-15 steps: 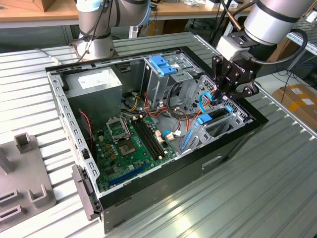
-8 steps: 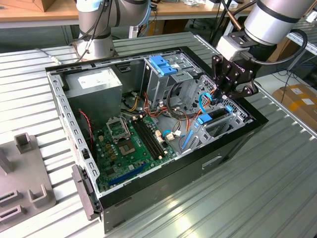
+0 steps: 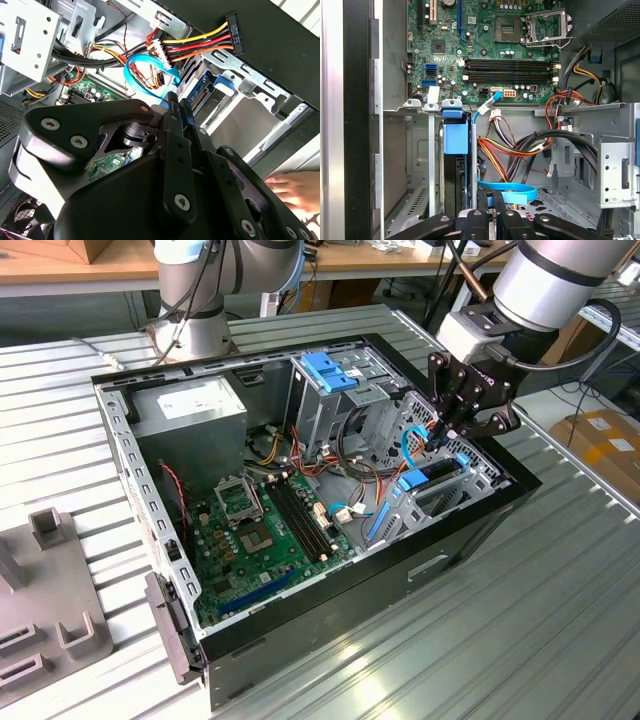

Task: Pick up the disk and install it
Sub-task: 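Insert the first disk wire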

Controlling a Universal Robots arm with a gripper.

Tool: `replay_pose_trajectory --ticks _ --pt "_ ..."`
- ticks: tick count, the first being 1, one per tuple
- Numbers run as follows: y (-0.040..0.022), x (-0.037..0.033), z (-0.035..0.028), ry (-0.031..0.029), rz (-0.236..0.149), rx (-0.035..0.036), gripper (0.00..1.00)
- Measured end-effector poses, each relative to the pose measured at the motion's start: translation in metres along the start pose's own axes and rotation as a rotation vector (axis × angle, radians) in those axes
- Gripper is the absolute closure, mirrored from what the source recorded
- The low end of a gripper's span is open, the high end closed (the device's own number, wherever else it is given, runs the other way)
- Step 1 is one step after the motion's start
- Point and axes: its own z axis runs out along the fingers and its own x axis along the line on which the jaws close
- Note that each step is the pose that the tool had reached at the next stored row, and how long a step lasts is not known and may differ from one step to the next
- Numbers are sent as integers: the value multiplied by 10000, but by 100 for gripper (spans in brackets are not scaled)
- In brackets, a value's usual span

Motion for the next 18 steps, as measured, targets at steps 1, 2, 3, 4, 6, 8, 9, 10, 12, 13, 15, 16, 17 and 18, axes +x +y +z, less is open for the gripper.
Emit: replay_pose_trajectory --ticks 1,2,3,4,6,8,9,10,12,13,15,16,17,18 --pt "0 0 0 0 0 0 84" --pt "0 0 0 0 0 0 84" --pt "0 0 0 -1 0 0 84" --pt "0 0 0 0 0 0 84" --pt "0 1 -8 0 0 0 84" --pt "0 -1 -28 -1 0 0 84" --pt "0 -2 -35 -1 0 0 84" --pt "0 -2 -45 -1 0 0 84" --pt "0 -2 -50 -4 0 0 84" --pt "0 -3 -52 -1 0 0 84" --pt "0 -2 -55 1 0 0 84" --pt "0 6 -56 1 0 0 84" --pt "0 19 -56 0 0 0 84" --pt "0 28 -57 0 1 0 84"
